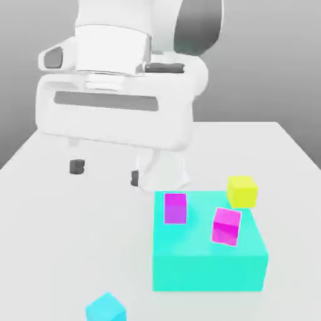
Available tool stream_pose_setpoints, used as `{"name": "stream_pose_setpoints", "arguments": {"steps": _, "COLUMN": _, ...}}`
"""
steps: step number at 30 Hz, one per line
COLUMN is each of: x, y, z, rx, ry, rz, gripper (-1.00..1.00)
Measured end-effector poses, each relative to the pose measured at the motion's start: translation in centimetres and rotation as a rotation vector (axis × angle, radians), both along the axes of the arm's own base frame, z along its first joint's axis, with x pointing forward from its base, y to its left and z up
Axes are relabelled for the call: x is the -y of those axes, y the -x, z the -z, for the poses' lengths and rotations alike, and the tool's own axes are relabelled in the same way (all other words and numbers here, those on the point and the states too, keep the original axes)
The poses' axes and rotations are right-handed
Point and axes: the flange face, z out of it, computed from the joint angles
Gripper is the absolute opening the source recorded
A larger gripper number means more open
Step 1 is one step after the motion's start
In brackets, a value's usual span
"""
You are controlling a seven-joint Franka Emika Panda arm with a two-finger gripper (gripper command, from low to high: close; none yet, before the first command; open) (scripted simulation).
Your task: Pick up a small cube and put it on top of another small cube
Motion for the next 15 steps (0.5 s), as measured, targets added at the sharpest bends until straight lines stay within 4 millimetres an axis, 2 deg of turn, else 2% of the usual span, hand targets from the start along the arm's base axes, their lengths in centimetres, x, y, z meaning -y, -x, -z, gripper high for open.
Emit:
{"name": "stream_pose_setpoints", "arguments": {"steps": 5, "x": 1.6, "y": -0.1, "z": 9.2, "rx": -0.119, "ry": -0.052, "rz": 0.120, "gripper": 0.00}}
{"name": "stream_pose_setpoints", "arguments": {"steps": 9, "x": 2.4, "y": 1.0, "z": 16.5, "rx": -0.214, "ry": -0.094, "rz": 0.216, "gripper": 0.00}}
{"name": "stream_pose_setpoints", "arguments": {"steps": 14, "x": 2.6, "y": 1.4, "z": 23.9, "rx": -0.242, "ry": -0.106, "rz": 0.246, "gripper": 0.00}}
{"name": "stream_pose_setpoints", "arguments": {"steps": 15, "x": 2.6, "y": 1.4, "z": 24.8, "rx": -0.243, "ry": -0.106, "rz": 0.246, "gripper": -1.00}}
